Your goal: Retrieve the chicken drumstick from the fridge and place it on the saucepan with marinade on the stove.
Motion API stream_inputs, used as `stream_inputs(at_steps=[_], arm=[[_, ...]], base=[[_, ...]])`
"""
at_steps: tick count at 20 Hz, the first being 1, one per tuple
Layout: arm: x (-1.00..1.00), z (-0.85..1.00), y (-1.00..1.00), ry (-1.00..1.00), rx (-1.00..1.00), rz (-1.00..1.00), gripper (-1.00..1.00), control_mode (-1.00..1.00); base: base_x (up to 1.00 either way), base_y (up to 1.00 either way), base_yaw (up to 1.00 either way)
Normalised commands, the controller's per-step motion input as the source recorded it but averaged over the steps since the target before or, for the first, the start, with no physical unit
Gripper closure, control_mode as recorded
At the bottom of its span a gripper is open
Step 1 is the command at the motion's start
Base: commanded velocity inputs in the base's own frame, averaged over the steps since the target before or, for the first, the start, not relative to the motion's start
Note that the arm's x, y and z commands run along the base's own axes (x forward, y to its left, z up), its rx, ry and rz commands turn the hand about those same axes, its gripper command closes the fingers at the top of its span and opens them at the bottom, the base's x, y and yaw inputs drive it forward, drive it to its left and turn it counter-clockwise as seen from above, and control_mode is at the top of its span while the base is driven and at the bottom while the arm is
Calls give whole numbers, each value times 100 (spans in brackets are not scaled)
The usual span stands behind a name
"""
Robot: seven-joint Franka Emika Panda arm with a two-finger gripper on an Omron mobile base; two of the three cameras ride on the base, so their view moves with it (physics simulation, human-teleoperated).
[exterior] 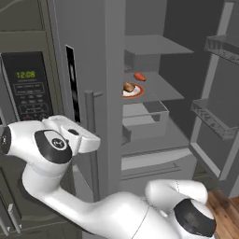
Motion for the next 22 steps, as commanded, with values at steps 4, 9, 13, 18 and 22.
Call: stream_inputs(at_steps=[4,9,13,18,22], arm=[[3,-4,8,-4,0,-7,-100,-100],[0,0,-2,1,0,-8,-100,-100],[0,0,-6,9,0,-22,-100,-100],[1,0,0,4,-2,-33,-100,-100],[-54,2,4,0,-2,-19,-100,-100]], base=[[0,0,0],[0,0,0],[0,0,0],[0,0,0],[0,0,0]])
